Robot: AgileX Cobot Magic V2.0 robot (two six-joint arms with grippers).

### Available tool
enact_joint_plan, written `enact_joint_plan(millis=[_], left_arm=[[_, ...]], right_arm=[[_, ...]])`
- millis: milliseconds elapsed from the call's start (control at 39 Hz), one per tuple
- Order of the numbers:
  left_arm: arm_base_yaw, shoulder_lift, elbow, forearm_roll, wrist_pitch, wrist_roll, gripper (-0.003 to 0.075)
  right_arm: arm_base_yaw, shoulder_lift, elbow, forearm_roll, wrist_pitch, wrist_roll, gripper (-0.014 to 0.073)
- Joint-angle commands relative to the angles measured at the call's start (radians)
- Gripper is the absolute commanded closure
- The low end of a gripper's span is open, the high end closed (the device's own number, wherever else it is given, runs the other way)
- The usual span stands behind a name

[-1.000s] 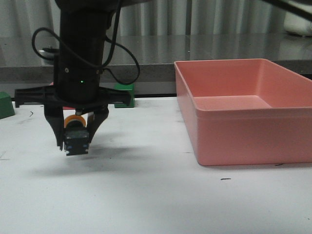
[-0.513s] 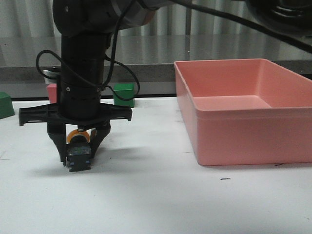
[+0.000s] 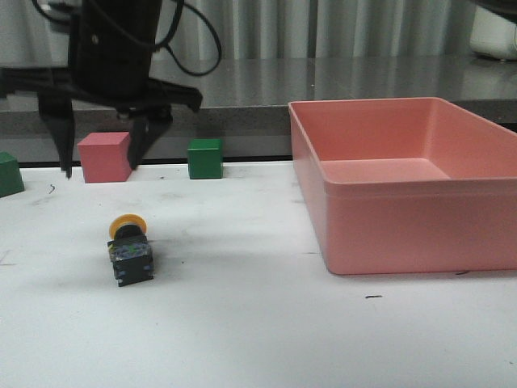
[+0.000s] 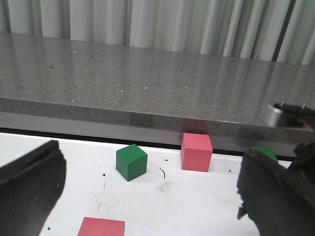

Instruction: Place and stand button with both arms

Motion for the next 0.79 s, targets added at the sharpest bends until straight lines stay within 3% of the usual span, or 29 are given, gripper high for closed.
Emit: enact_joint_plan(millis=[0, 77, 179, 487, 769], left_arm=[[0.000, 0.013, -0.039, -0.006, -0.082, -0.004, 0.0040], [0.000, 0.013, -0.039, -0.006, -0.082, -0.004, 0.0040], [0.000, 0.013, -0.039, -0.006, -0.082, -0.004, 0.0040], [0.000, 0.013, -0.039, -0.006, -0.082, -0.004, 0.0040], [0.000, 0.013, -0.039, -0.006, -0.082, -0.004, 0.0040]], right_arm=[[-0.003, -0.091, -0.079, -0.005, 0.105, -0.028, 0.0412], [-0.003, -0.102, -0.095, -0.005, 0.105, -0.028, 0.0567], [-0.006, -0.130, -0.096, -0.008, 0.106, -0.046, 0.0669], [-0.101, -0.314, -0.062, -0.008, 0.109, -0.172, 0.0664], [-0.290, -0.627, 0.291, -0.081, 0.107, -0.200, 0.0664]])
